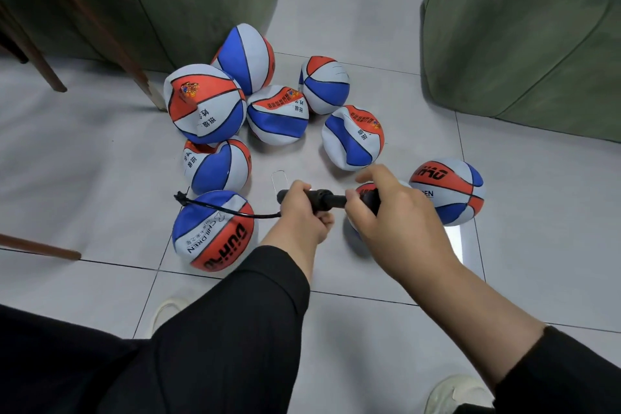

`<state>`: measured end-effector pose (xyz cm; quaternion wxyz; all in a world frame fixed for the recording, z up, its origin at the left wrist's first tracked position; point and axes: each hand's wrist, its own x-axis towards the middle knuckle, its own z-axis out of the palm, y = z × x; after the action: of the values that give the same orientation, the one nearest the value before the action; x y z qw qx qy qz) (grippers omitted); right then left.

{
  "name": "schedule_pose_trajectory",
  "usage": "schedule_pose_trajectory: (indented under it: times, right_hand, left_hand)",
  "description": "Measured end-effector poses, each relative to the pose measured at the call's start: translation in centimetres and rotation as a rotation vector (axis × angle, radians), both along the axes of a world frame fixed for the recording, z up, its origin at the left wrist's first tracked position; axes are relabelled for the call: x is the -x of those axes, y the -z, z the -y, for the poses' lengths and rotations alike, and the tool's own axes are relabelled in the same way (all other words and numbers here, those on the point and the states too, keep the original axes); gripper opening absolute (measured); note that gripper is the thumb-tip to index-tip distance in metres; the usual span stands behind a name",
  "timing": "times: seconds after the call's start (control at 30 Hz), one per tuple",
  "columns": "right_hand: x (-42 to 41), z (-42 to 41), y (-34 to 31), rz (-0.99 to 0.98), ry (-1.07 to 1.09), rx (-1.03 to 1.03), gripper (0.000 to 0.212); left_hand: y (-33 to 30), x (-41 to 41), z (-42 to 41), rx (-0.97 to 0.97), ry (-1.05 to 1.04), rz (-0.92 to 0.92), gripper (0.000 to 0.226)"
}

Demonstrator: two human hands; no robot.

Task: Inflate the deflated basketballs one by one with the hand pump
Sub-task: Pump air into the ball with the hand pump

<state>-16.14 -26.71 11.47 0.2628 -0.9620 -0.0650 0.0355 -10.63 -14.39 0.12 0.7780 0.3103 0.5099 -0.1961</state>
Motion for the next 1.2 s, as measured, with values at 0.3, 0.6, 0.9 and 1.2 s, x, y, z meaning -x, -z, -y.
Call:
schedule_pose_trajectory:
  times: [0.3,0.6,0.9,1.2]
  right_hand:
    - [-0.9,0.2,2.7,-0.034,0.071,0.037,0.029]
    - [-0.9,0.5,0.9,0.000,0.009,0.064,0.040]
    - [-1.0,0.1,1.6,0.002,0.084,0.118,0.038]
    - [-0.3,0.7,3.6,-0.052,0.104,0.095,0.040]
  left_hand:
    - [-3.7,1.9,4.6,0.180,0.085,0.048,0.031]
    - [-1.4,0.3,1.3,0.052,-0.036,0.031,0.014]
    - [-1.8,1.3,3.7,0.113,-0.008,0.037,0.016]
    - [-3.0,1.3,4.7,0.015,0.007,0.093,0.014]
